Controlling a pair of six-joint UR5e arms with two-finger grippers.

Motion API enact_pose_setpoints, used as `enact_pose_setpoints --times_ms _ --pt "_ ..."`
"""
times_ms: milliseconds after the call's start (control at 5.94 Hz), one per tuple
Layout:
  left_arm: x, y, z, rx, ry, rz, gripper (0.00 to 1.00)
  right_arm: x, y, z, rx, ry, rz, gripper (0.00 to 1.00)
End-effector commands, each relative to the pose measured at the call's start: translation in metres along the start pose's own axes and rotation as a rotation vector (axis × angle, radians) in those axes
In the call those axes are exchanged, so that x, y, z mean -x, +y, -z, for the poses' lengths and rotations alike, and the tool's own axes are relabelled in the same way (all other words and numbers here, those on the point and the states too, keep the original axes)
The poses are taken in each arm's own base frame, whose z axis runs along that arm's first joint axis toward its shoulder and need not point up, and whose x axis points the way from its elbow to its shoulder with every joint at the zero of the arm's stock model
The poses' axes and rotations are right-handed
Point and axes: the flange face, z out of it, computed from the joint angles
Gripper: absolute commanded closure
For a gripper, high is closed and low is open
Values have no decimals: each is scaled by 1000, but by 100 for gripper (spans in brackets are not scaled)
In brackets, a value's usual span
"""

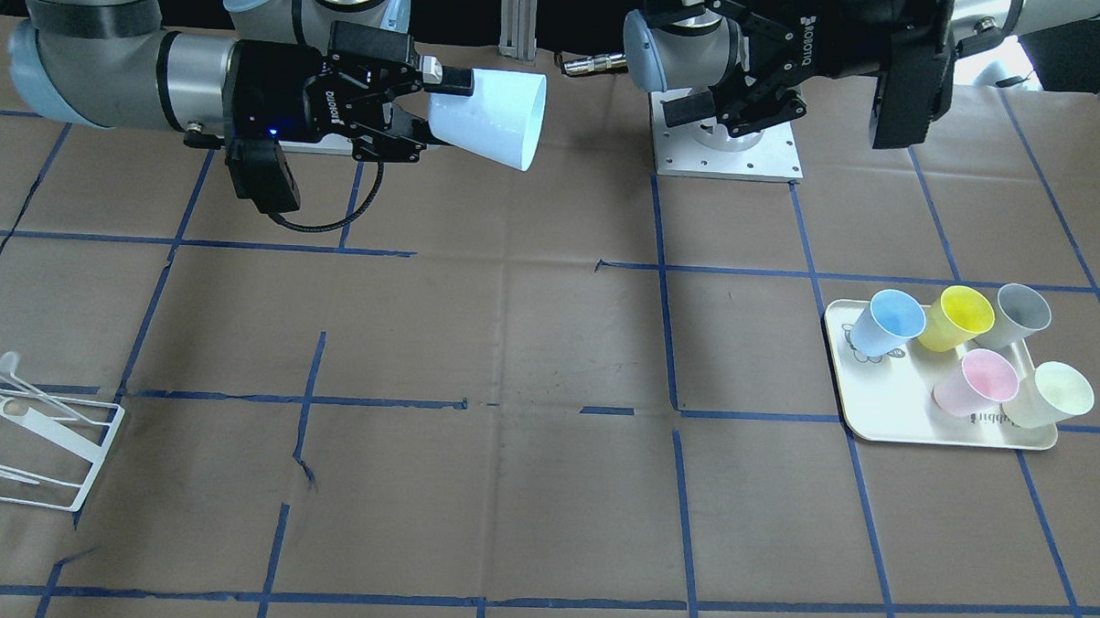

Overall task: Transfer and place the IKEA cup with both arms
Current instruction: 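Carry the cup toward the left gripper while the left gripper reaches toward it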

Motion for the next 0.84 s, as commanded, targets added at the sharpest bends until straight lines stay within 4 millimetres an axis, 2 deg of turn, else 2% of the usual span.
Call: enact_pose_setpoints --times_ms 0,168,337,673 --pt "9 6 -18 36 8 19 5 1 -1 -7 -14 -17 -6 62" --pt "14 3 -21 39 13 29 6 1 -1 -7 -14 -17 -5 62" --pt "20 -11 -25 27 10 -14 5 1 0 -8 -13 -16 -5 62" --pt "12 -5 -61 90 34 -24 5 1 0 -8 -13 -16 -5 62"
